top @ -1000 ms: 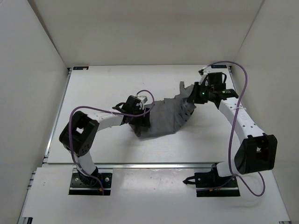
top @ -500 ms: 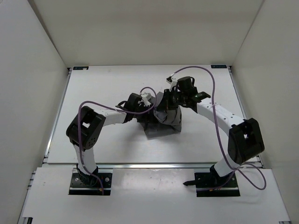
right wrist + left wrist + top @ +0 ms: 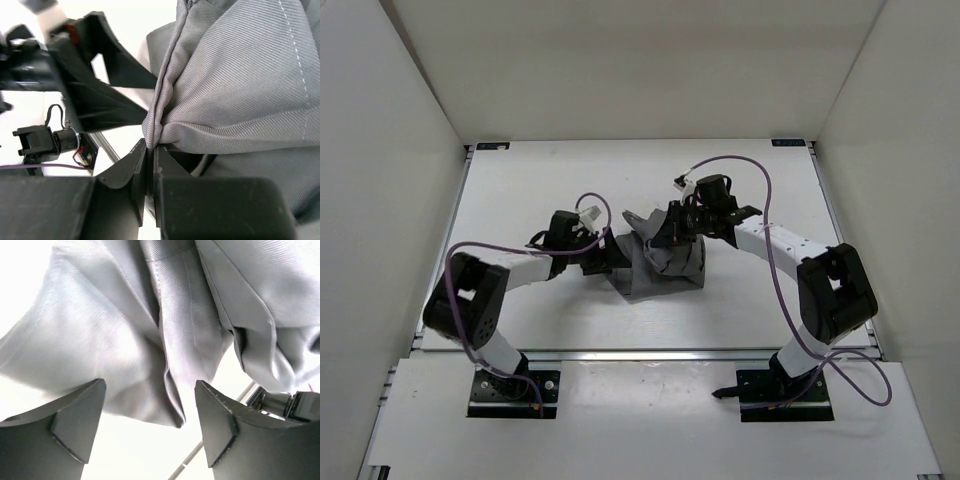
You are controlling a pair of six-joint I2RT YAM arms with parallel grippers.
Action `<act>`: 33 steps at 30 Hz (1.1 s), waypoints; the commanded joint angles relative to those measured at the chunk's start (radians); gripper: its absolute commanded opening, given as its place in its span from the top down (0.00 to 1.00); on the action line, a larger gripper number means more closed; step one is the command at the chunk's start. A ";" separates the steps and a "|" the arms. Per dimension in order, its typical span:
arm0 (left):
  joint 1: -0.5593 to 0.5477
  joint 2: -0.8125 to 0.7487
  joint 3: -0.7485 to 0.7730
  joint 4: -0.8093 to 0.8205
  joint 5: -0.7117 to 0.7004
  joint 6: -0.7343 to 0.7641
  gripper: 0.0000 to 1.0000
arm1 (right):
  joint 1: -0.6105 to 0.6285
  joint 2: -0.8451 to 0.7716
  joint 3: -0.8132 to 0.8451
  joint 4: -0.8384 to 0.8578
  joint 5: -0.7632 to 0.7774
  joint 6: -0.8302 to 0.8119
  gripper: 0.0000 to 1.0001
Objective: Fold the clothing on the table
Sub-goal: Fold the skirt
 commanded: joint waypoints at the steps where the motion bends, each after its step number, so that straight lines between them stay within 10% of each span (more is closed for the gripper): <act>1: 0.029 -0.164 -0.022 -0.084 -0.024 0.018 0.16 | -0.007 -0.023 0.021 0.077 -0.055 0.002 1.00; 9: 0.090 -0.271 -0.138 -0.164 -0.086 0.038 0.18 | 0.079 0.048 0.016 0.150 -0.114 -0.017 0.99; 13: 0.088 -0.288 -0.160 -0.174 -0.115 0.035 0.20 | 0.120 0.124 0.018 0.115 -0.133 -0.047 0.83; 18: 0.113 -0.318 -0.169 -0.195 -0.120 0.046 0.20 | 0.108 0.087 0.044 0.075 -0.092 -0.075 0.01; 21: 0.144 -0.334 -0.138 -0.230 -0.138 0.075 0.19 | 0.062 -0.041 0.006 0.136 -0.046 -0.052 0.01; 26: 0.167 -0.361 -0.031 -0.319 -0.161 0.109 0.21 | -0.071 -0.222 -0.027 0.075 0.118 -0.095 0.16; 30: 0.167 -0.392 0.101 -0.382 -0.199 0.140 0.30 | -0.175 -0.241 -0.103 0.008 0.124 -0.121 0.80; 31: 0.162 -0.389 0.136 -0.382 -0.177 0.144 0.39 | -0.188 -0.233 -0.114 -0.009 0.124 -0.124 0.97; 33: 0.139 -0.375 0.159 -0.340 -0.114 0.135 0.79 | -0.186 -0.224 -0.145 -0.018 0.136 -0.147 1.00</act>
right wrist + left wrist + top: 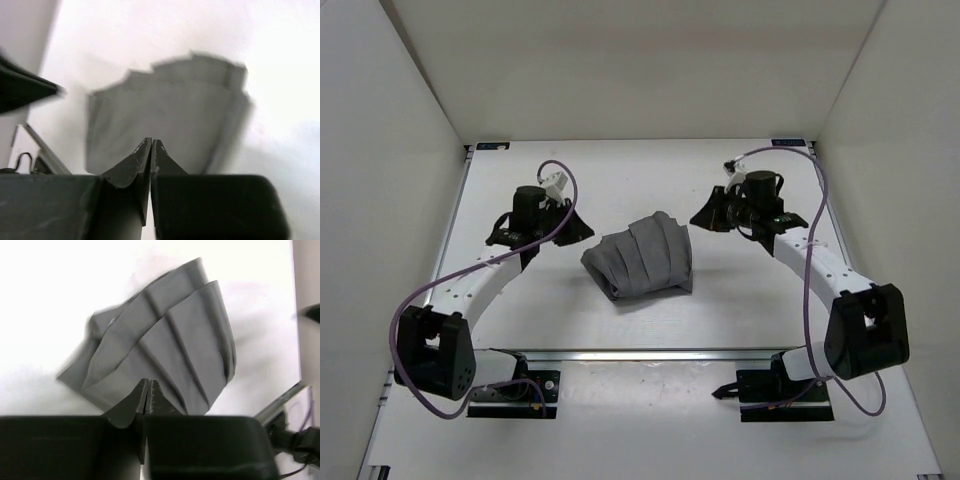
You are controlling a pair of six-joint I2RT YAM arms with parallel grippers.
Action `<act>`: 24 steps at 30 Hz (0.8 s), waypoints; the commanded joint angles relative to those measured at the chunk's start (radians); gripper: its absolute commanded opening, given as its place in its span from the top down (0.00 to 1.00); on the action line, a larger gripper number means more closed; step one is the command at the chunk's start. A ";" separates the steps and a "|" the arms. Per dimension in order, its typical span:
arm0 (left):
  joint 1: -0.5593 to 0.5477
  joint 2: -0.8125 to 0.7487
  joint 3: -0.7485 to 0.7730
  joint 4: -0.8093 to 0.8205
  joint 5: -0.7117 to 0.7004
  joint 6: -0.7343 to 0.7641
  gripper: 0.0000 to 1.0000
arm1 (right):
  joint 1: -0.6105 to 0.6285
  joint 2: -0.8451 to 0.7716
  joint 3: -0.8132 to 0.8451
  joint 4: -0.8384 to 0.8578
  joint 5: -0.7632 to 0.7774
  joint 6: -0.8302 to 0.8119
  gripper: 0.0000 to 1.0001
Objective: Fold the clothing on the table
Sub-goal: Fold the skirt
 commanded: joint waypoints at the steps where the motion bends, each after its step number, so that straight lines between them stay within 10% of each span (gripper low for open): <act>1: -0.039 -0.018 0.080 0.024 0.059 0.013 0.99 | 0.012 0.044 -0.070 -0.068 0.029 -0.046 1.00; 9: -0.266 0.079 -0.140 0.203 -0.030 -0.064 1.00 | 0.107 0.191 -0.125 0.056 -0.043 -0.021 1.00; 14: -0.203 0.124 -0.290 0.219 -0.064 -0.052 1.00 | 0.096 0.308 -0.104 0.051 -0.051 -0.050 1.00; 20: -0.110 0.127 -0.098 0.091 -0.035 0.034 0.87 | 0.040 0.289 -0.013 -0.014 -0.123 -0.067 0.94; 24: -0.067 0.069 0.080 -0.055 0.011 0.086 0.37 | 0.009 0.208 0.100 -0.134 -0.108 -0.070 0.54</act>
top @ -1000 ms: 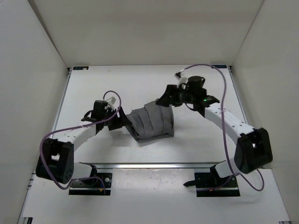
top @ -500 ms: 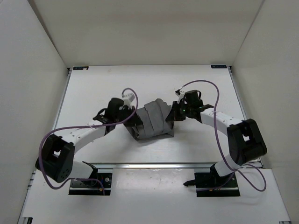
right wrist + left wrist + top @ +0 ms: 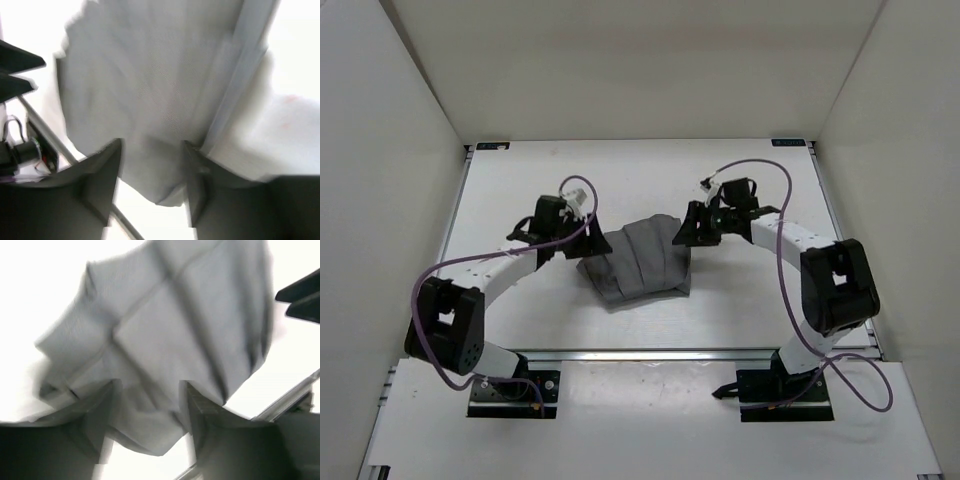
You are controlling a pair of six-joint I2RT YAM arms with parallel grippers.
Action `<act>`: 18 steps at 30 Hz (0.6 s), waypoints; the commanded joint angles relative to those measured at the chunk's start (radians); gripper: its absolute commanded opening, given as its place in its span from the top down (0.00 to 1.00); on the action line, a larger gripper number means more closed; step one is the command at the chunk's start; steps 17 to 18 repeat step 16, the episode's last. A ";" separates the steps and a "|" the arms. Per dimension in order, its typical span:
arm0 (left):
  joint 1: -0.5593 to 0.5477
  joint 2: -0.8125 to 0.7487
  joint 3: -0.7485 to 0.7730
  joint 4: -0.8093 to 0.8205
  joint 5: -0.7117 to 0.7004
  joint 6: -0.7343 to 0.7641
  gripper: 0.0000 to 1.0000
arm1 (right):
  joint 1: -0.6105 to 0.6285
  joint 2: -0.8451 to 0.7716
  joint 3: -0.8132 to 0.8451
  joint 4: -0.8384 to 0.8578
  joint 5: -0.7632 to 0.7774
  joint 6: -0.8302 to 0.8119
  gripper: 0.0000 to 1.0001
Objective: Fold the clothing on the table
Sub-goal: Fold the skirt
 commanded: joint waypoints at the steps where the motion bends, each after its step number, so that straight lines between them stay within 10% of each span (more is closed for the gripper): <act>1: 0.026 -0.095 0.157 -0.134 0.000 0.070 0.23 | -0.015 -0.128 0.119 -0.091 0.048 -0.034 0.48; 4: 0.019 -0.148 0.206 -0.226 -0.132 0.094 0.02 | -0.004 -0.204 0.159 -0.202 0.225 -0.060 0.42; 11: 0.008 -0.178 0.176 -0.413 -0.343 0.171 0.01 | -0.046 -0.248 0.086 -0.406 0.477 -0.088 0.52; 18: 0.011 -0.253 0.080 -0.415 -0.346 0.151 0.01 | -0.107 -0.317 -0.069 -0.325 0.408 -0.044 0.63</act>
